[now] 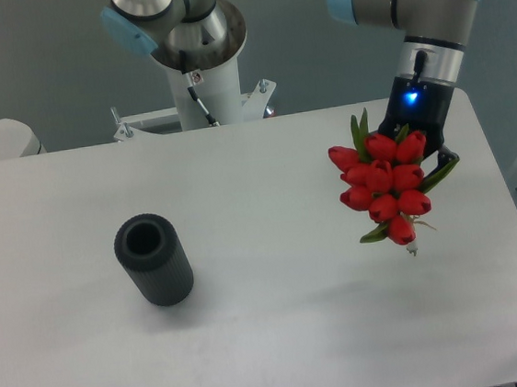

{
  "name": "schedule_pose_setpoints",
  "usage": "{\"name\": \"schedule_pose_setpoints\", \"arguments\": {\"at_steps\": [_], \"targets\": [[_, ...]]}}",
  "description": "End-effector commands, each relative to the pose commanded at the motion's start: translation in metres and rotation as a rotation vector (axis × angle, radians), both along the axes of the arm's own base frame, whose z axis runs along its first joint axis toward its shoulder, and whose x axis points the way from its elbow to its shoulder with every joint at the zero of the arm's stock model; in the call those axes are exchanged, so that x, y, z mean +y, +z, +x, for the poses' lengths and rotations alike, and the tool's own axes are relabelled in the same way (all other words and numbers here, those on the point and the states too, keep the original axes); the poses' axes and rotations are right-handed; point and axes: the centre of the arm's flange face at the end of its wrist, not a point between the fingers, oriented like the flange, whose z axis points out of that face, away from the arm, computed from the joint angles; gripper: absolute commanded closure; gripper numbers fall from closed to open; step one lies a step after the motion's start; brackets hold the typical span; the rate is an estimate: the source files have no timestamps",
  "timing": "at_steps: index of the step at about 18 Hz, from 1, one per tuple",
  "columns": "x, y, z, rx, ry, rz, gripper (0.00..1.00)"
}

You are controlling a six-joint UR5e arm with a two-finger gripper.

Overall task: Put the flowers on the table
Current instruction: 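Carry the red tulip bunch in the gripper toward the black vase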

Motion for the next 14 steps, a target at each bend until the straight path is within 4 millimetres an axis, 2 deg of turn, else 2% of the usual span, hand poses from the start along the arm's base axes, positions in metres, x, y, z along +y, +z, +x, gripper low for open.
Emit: {"name": "schedule_pose_setpoints", "arguments": {"at_steps": [6,14], "targets": [[0.004,-0.001,0.005,0.034,0.012,-0.085,0.78],[0.031,-0.002,0.026,0.125,0.004,-0.28,0.78]]}}
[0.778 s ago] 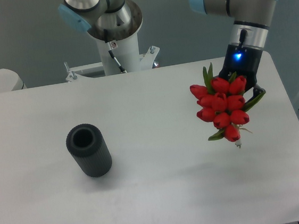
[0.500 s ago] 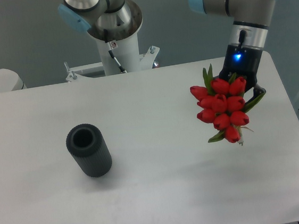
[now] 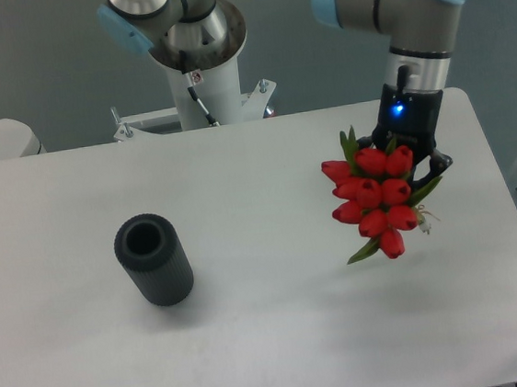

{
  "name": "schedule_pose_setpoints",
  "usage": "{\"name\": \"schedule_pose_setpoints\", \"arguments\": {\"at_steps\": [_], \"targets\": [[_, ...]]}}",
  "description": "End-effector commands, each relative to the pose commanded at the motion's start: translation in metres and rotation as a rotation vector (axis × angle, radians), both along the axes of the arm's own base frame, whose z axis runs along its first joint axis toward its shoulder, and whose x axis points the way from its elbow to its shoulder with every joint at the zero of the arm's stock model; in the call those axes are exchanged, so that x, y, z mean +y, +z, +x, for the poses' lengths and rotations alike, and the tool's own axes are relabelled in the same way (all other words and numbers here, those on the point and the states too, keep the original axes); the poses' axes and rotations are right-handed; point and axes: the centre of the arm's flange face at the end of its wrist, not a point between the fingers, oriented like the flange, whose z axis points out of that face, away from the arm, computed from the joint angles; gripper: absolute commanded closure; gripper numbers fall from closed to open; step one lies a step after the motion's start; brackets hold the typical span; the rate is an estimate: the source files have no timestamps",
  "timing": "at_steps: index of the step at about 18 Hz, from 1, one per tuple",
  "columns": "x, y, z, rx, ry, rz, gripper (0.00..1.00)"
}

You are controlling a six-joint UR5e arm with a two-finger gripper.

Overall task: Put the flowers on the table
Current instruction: 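Carry the red tulip bunch in the gripper toward the black vase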

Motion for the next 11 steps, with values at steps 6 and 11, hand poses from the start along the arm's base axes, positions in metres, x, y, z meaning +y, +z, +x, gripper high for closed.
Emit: {"name": "schedule_pose_setpoints", "arguments": {"at_steps": [6,11], "targets": [[0.016,-0.007,0.026,0.044,-0.012,-0.128,0.79],[0.034,-0.022,0.052,0.112,-0.015,-0.312,0.79]]}}
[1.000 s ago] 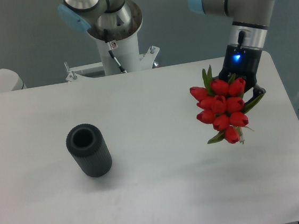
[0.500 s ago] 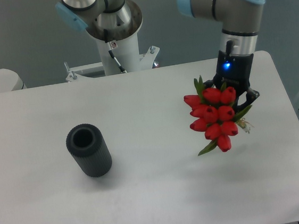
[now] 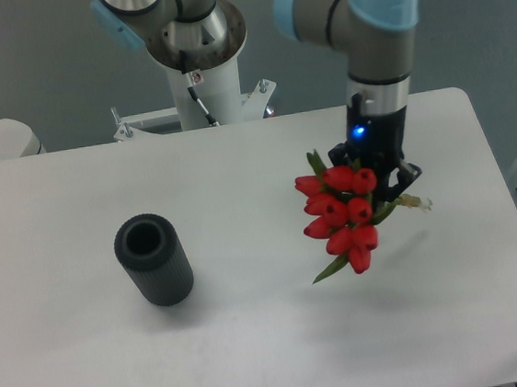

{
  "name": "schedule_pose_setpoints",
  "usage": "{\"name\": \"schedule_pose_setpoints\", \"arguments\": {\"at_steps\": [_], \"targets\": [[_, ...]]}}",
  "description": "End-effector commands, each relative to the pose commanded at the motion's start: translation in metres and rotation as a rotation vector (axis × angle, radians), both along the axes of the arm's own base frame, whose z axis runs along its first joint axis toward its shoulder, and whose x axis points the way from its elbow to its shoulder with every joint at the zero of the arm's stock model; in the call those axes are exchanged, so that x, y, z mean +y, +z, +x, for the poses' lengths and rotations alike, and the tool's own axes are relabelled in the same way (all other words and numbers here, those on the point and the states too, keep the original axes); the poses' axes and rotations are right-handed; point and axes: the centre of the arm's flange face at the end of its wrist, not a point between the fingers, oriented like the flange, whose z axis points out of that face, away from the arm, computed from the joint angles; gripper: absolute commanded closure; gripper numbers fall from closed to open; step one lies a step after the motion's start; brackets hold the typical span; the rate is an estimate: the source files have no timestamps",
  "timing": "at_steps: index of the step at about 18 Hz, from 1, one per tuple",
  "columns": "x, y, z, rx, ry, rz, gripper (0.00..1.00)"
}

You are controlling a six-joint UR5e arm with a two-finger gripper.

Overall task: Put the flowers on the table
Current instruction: 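Carry the red tulip bunch in the gripper toward the black vase, then lower the held tulips onto the table beside the black vase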

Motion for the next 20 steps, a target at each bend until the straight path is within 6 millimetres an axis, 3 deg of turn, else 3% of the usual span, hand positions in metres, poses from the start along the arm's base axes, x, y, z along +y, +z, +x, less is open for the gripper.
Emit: {"name": "schedule_pose_setpoints", "arguments": {"at_steps": [7,10,15,20], "targets": [[0.011,-0.03,0.027,0.05,0.046,-0.206,0.79],[0.011,-0.051,0.021,0.041,0.162,-0.247,0.8],[0.029,-0.094,0.028,0.038,0.331,-0.323,0.81],[0.031,-0.114,0.028,0.02,0.379,-0.343,0.82]]}}
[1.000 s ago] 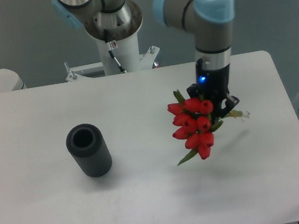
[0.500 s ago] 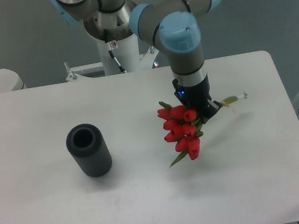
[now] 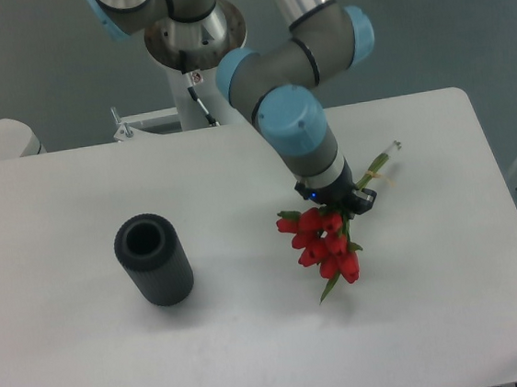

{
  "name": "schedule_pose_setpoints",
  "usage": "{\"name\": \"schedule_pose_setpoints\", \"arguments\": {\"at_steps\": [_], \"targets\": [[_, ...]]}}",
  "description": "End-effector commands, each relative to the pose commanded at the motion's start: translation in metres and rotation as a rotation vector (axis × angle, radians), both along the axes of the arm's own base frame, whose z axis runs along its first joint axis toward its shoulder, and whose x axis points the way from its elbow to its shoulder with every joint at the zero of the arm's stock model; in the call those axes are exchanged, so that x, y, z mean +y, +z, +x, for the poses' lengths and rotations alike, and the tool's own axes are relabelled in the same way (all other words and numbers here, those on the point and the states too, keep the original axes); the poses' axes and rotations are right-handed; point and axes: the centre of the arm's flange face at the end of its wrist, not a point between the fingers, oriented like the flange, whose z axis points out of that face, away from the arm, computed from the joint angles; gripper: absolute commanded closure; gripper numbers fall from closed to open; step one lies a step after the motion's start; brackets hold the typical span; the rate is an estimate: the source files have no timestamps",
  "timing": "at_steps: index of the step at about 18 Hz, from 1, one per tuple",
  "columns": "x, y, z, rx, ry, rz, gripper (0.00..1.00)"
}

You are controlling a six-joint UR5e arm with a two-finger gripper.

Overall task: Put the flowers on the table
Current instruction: 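Lower the held tulips onto the table beside the black vase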

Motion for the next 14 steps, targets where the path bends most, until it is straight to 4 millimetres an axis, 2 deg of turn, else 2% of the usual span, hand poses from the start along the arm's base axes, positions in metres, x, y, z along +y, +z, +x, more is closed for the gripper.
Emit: {"name": "schedule_pose_setpoints", "arguments": {"at_steps": [8,14], "targets": [[0.017,-0.021,0.018,-0.021,-0.029,-0.023,0.82],[0.021,-0.036,0.018,-0.036,-0.033,-0.033,0.81]]}}
